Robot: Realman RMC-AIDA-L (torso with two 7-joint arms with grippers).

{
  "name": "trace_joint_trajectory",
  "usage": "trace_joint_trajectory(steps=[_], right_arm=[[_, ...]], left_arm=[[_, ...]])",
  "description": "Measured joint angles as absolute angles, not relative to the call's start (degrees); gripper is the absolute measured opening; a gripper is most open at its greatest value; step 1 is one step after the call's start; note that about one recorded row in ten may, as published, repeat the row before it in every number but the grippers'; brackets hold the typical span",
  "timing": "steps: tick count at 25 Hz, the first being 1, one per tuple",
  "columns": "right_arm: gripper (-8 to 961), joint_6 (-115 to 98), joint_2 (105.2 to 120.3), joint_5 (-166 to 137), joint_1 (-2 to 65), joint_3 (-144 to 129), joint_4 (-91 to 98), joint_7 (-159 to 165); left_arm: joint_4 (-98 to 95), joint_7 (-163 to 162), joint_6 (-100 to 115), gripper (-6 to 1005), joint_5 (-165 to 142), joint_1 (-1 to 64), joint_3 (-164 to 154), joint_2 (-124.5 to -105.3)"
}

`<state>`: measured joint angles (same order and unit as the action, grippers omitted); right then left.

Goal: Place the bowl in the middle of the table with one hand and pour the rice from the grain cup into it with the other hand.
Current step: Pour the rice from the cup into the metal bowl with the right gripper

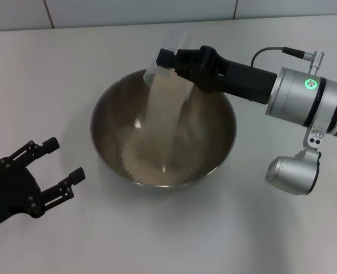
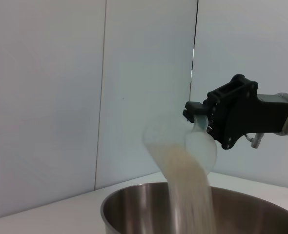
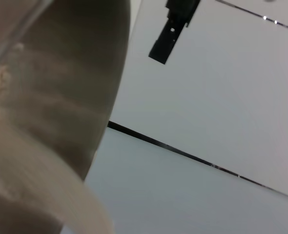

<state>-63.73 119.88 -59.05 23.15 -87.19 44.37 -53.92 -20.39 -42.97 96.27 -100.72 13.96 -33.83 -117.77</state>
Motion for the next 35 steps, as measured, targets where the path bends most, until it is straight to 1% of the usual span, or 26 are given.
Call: trace_joint_trajectory(steps=[12, 35], right_arm=[[15, -64.8, 119.88, -58.8, 22.9, -88.5, 43.5, -62.0], [15, -66.6, 119.88, -55.7, 22.8, -88.9, 42.6, -62.2]], left_arm=[[-20.3, -43.0, 96.2, 810, -100.7, 13.9, -33.8, -117.68], [-20.3, -43.0, 96.1, 811, -100.7, 14.0, -33.8, -117.72]])
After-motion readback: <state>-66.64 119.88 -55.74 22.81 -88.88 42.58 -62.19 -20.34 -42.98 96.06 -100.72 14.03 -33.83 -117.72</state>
